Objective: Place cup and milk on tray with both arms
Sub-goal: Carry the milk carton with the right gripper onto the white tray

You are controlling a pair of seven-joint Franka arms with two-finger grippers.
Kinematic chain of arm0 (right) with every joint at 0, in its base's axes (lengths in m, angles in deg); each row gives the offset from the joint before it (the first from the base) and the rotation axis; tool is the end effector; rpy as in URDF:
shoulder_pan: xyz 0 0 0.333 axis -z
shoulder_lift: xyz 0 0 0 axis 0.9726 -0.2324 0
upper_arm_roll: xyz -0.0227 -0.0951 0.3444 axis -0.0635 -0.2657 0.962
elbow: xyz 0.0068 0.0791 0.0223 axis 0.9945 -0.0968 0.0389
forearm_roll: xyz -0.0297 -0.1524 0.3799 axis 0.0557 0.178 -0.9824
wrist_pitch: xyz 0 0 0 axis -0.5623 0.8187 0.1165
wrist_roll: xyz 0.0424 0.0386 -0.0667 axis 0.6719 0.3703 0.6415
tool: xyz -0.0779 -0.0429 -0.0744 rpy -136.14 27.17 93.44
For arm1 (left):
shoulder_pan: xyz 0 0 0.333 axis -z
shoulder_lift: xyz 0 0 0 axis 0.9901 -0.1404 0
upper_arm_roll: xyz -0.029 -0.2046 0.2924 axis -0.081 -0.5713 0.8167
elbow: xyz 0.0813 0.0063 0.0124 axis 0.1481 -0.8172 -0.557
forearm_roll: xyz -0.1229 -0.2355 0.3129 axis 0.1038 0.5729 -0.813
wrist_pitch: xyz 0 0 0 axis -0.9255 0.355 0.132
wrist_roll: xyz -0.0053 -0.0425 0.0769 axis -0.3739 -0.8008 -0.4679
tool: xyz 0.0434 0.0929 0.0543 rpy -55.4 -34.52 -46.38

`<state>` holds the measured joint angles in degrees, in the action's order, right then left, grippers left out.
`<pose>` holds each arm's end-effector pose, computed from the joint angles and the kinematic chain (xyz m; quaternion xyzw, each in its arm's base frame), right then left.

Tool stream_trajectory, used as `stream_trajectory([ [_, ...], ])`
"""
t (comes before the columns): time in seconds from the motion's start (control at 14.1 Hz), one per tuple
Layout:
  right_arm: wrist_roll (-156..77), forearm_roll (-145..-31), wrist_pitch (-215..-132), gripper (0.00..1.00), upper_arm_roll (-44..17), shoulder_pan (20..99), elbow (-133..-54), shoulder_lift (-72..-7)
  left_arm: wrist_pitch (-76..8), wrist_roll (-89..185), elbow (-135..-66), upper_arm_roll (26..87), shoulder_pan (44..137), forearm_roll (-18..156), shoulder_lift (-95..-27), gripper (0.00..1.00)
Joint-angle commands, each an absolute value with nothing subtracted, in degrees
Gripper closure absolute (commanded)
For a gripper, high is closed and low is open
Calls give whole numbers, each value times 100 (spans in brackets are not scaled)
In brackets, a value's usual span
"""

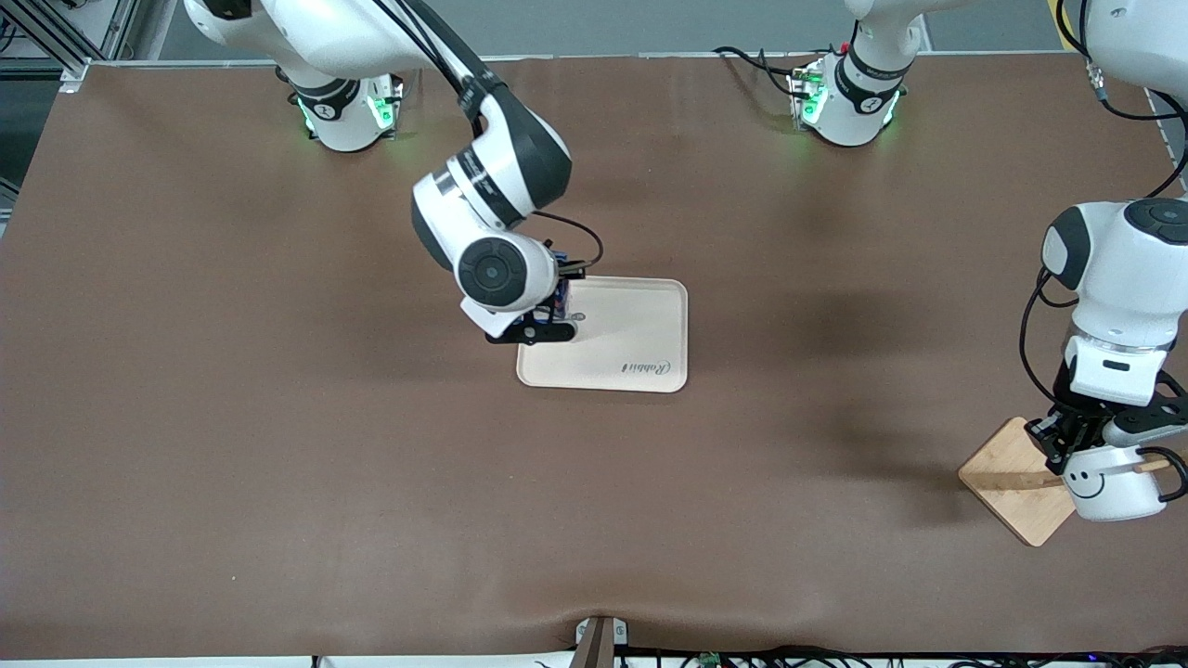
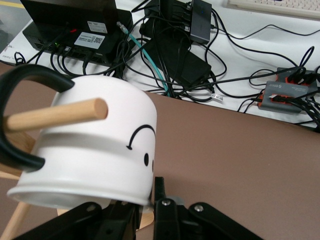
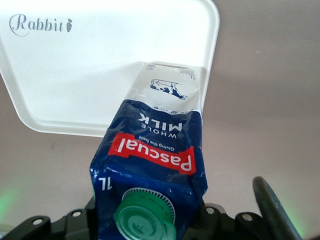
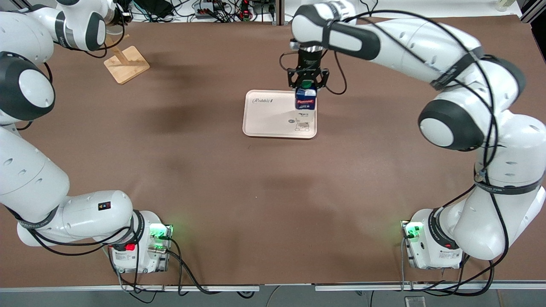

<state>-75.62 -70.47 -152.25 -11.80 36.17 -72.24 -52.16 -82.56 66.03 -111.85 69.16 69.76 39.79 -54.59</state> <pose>0.5532 0.4718 0.3529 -0.9746 -0.0117 0.2218 0.0293 0.6920 0.0652 0.4058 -0.9415 -0.1151 -0.3153 0.0297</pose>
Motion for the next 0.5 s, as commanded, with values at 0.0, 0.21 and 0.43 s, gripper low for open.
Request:
stream_trajectory([
  [0.0,-7568,-7192,-15137,100,-1258,3534,-6971,-5408,-8285,6667,-11189,6879,6989,3825,-5476,100],
  [0.21,-7559,-7157,-15207,76,-1267,3517,-6979,-5531,-8258,6676,-11198,6879,7076,3825,-5423,100],
  [0.43,-7594,-7157,-15260,31,-1267,3534,-6988,-5540,-8092,6676,-11233,6879,7138,3825,-5274,100],
])
